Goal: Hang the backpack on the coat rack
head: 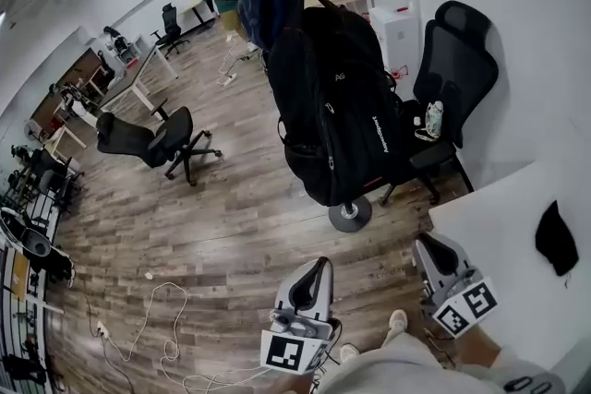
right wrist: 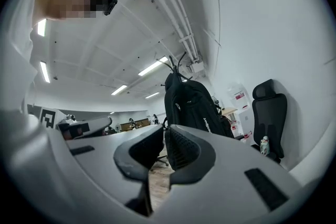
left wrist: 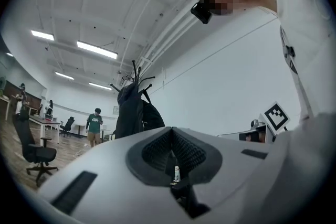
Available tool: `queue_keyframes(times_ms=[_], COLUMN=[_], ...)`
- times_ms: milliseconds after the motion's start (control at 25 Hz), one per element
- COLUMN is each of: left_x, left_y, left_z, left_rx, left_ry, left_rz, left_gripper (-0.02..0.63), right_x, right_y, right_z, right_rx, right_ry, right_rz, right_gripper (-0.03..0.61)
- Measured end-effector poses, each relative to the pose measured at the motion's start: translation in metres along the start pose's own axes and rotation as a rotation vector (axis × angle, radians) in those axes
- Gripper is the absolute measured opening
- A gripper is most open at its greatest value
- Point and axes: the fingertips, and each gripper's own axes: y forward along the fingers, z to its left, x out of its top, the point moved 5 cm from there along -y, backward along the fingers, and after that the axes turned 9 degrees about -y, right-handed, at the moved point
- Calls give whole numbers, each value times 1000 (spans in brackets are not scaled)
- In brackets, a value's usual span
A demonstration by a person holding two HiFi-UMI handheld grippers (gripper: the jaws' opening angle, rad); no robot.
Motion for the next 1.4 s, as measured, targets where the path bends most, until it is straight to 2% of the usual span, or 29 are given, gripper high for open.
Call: queue_keyframes(times_ms=[200,280,360,520,600,800,1160,1400], left_x=[87,122,145,144,138,155,148,148], left_y=[8,22,34,6,0,32,26,31], left_z=[13,13,16,26,24,6,-4,-31], left_rx=[-53,-77,-94,-128,-137,-113,8,25], left_ry=[-81,-122,-141,-167,-186,-193,-161,-138], left_rz=[39,73,92,119,127,113,118,132], left_gripper=[9,9,9,9,9,9,9,9], right_x=[94,138,166,154,149,186,180,185], right_y=[18,27,36,27,20,26,7,-12], right_z=[44,50,51,90,97,63,42,20], right_rx=[-47,-73,-91,-119,-129,-119,-71,-58], right_ry=[-17,-17,-16,-19,-23,-24,-8,-4], right_rz=[45,67,86,111,122,130,151,147], right_gripper=[48,48,48,48,48,48,35,31])
